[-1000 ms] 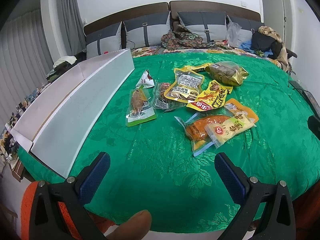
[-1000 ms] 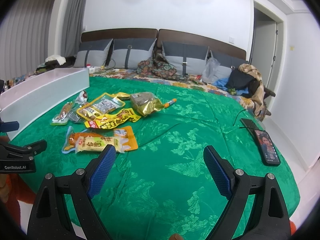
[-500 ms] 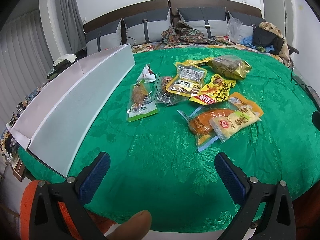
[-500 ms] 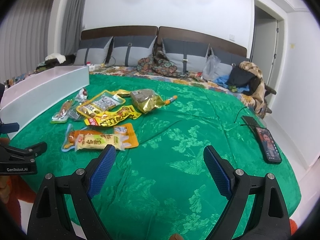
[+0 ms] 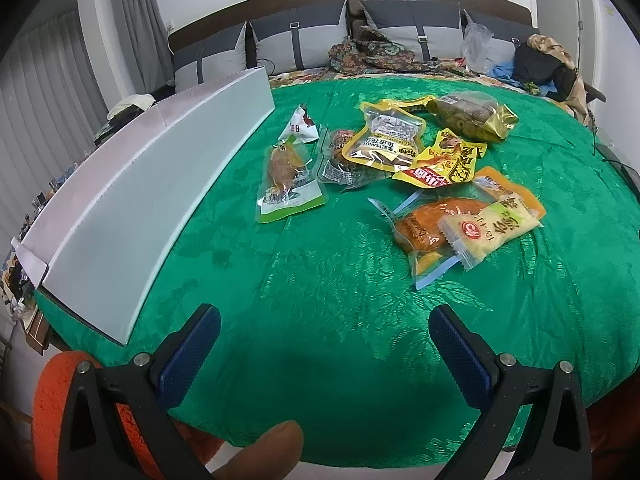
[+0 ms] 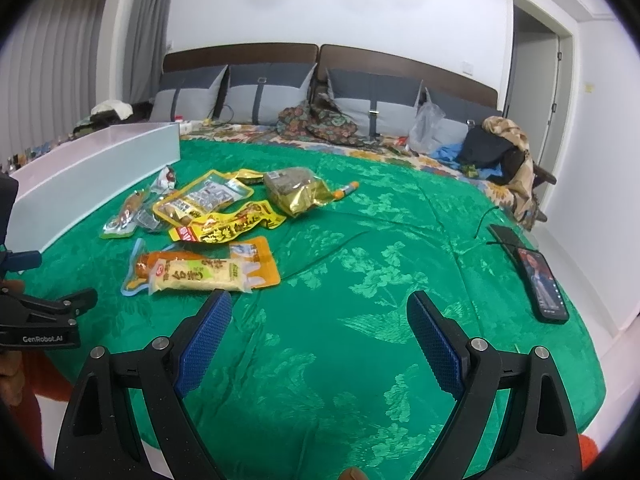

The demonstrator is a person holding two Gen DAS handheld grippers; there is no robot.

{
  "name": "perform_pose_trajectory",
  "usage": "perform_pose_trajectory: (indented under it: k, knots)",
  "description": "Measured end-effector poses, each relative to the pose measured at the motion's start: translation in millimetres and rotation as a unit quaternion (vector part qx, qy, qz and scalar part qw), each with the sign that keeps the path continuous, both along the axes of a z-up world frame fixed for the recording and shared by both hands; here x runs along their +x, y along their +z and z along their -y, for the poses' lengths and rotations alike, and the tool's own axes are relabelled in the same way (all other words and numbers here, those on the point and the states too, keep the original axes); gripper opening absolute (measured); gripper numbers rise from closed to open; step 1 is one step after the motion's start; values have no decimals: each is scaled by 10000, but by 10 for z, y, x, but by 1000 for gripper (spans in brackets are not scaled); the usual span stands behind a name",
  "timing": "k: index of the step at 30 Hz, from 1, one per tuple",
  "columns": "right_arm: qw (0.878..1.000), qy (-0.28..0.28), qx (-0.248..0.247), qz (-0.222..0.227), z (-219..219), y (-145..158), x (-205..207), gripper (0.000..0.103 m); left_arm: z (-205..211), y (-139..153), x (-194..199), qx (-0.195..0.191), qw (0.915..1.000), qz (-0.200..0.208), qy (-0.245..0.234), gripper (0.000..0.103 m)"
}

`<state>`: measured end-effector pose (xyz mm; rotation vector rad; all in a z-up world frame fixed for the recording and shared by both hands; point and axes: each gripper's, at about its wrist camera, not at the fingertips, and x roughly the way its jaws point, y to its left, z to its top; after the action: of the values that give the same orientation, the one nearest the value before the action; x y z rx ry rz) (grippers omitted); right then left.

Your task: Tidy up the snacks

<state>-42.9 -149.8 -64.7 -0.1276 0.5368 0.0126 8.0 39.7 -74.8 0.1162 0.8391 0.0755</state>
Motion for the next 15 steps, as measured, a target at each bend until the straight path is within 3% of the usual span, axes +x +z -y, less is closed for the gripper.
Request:
perform_pose_trajectory:
  k: [15]
  knots:
    - [10000,4,28,-63,0,-33,33,92,-89,-86,185,-88,9998,-99,168,103]
